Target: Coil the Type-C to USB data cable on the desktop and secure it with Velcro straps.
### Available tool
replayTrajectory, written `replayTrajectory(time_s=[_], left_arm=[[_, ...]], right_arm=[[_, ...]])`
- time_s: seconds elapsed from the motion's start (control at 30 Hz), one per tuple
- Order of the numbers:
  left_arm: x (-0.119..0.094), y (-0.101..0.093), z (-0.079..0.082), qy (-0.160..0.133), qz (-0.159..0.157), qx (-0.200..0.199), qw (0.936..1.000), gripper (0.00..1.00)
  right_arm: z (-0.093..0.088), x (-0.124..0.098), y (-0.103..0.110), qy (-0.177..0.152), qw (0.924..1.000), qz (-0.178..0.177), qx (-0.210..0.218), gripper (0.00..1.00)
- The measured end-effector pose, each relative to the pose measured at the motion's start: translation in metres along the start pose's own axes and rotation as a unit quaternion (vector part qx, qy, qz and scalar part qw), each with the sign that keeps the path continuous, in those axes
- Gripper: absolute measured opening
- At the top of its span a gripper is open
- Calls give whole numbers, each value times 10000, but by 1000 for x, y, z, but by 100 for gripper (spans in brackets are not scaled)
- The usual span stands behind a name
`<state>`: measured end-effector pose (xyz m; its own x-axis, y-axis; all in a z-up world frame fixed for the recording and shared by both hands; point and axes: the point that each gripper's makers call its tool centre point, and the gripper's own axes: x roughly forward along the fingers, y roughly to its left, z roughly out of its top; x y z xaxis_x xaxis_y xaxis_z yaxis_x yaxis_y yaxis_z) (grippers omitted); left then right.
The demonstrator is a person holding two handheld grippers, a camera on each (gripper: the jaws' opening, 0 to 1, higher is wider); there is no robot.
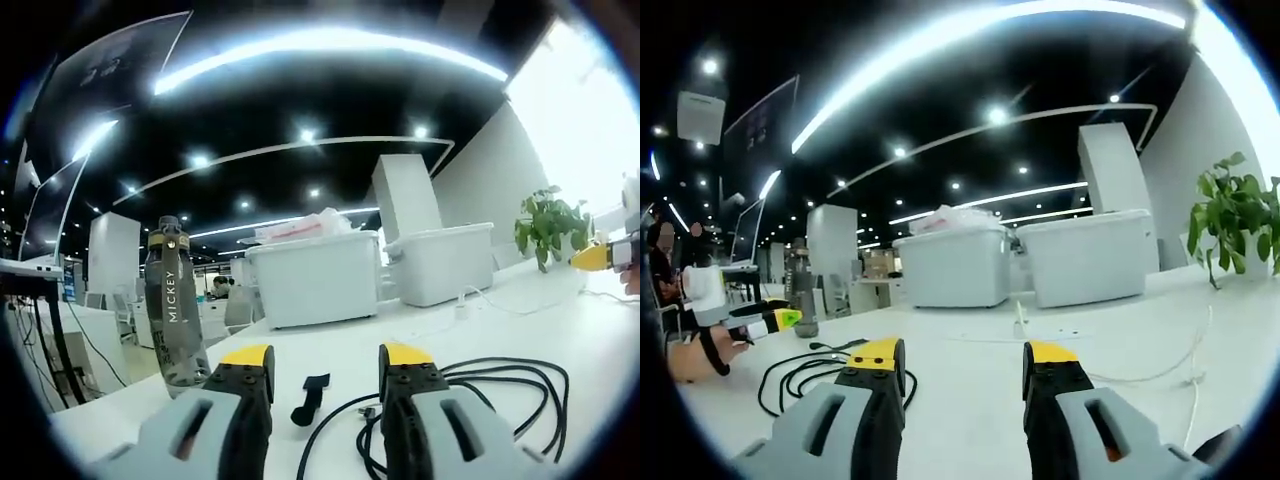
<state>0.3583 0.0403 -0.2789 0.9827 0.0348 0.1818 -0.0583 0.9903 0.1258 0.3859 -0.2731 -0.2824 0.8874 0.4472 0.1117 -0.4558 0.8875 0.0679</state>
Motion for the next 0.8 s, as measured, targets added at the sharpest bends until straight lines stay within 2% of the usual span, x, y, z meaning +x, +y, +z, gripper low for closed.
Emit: replayTrajectory(time_s=[0.4,0.57,0.8], left_arm=[[0,-3,-1,27,-50,70,10000,44],[0,1,1,6,1,-26,10000,44],[-4,2,-3,53,-3,-70,10000,45]], right_arm=[[1,2,-2,-1,10000,-25,-65,47],[2,2,-2,-40,9997,-54,-228,48],[1,2,-3,-15,9998,-75,-201,48]])
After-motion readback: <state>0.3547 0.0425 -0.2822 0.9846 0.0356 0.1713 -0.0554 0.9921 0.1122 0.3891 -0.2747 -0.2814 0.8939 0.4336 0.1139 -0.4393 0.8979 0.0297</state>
